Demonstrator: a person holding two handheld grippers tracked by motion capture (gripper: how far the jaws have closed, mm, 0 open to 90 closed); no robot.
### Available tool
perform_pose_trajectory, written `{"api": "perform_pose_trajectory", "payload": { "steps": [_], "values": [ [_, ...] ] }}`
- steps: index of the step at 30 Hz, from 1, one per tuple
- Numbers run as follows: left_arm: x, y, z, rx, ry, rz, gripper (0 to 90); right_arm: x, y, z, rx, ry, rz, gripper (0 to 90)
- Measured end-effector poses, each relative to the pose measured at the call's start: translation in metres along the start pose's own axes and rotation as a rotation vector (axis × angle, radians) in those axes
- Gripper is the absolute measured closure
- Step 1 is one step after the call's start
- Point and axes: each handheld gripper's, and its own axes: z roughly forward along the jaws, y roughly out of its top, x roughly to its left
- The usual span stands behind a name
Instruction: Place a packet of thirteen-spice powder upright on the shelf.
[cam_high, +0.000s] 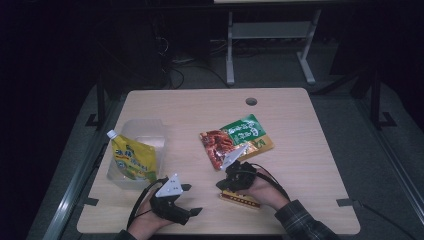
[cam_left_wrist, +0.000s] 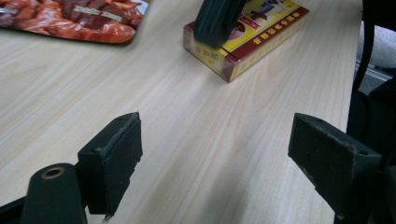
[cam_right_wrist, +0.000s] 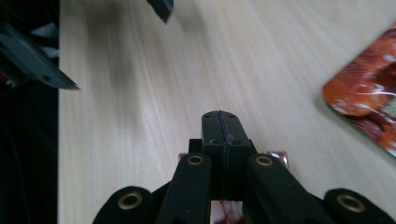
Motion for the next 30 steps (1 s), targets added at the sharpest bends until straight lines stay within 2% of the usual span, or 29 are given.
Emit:
{"api": "perform_pose_trajectory", "payload": {
  "steps": [3, 4, 5, 8, 9, 10, 11, 14, 15, 21, 23, 30],
  "values": [
    [0.001, 0.005, 0.006, 0.024, -0.015, 0.052, 16.7, 0.002, -0.007, -0.017, -0.046, -0.026, 0.022, 89.9],
    [0.001, 0.008, 0.009, 0.017, -0.020, 0.058, 16.6, 0.002, -0.010, -0.022, -0.053, -0.035, 0.025, 89.9],
    [0.002, 0.013, 0.013, 0.009, -0.029, 0.072, 16.5, 0.004, -0.016, -0.030, -0.069, -0.040, 0.066, 89.9],
    [0.002, 0.020, 0.018, 0.005, -0.040, 0.092, 15.8, 0.005, -0.025, -0.039, -0.078, -0.056, 0.091, 89.9],
    [0.004, 0.024, 0.022, 0.011, -0.050, 0.112, 15.6, 0.003, -0.036, -0.049, -0.093, -0.068, 0.114, 89.9],
    [0.004, 0.024, 0.022, 0.011, -0.050, 0.112, 15.0, 0.003, -0.036, -0.049, -0.093, -0.068, 0.114, 89.9],
    [0.006, 0.027, 0.024, 0.016, -0.059, 0.138, 15.0, 0.003, -0.039, -0.052, -0.094, -0.072, 0.121, 89.9],
    [0.009, 0.033, 0.031, 0.028, -0.085, 0.155, 14.5, 0.003, -0.054, -0.062, -0.093, -0.086, 0.153, 89.9],
    [0.010, 0.036, 0.035, 0.030, -0.088, 0.165, 14.5, 0.003, -0.065, -0.067, -0.089, -0.106, 0.168, 89.9],
    [0.015, 0.049, 0.051, 0.036, -0.118, 0.199, 14.4, 0.007, -0.085, -0.077, -0.073, -0.136, 0.206, 89.9],
    [0.017, 0.055, 0.059, 0.024, -0.137, 0.208, 14.5, 0.011, -0.098, -0.081, -0.059, -0.154, 0.237, 89.9],
    [0.015, 0.062, 0.072, 0.046, -0.171, 0.250, 14.4, 0.014, -0.113, -0.081, -0.037, -0.162, 0.277, 89.9]
  ]
}}
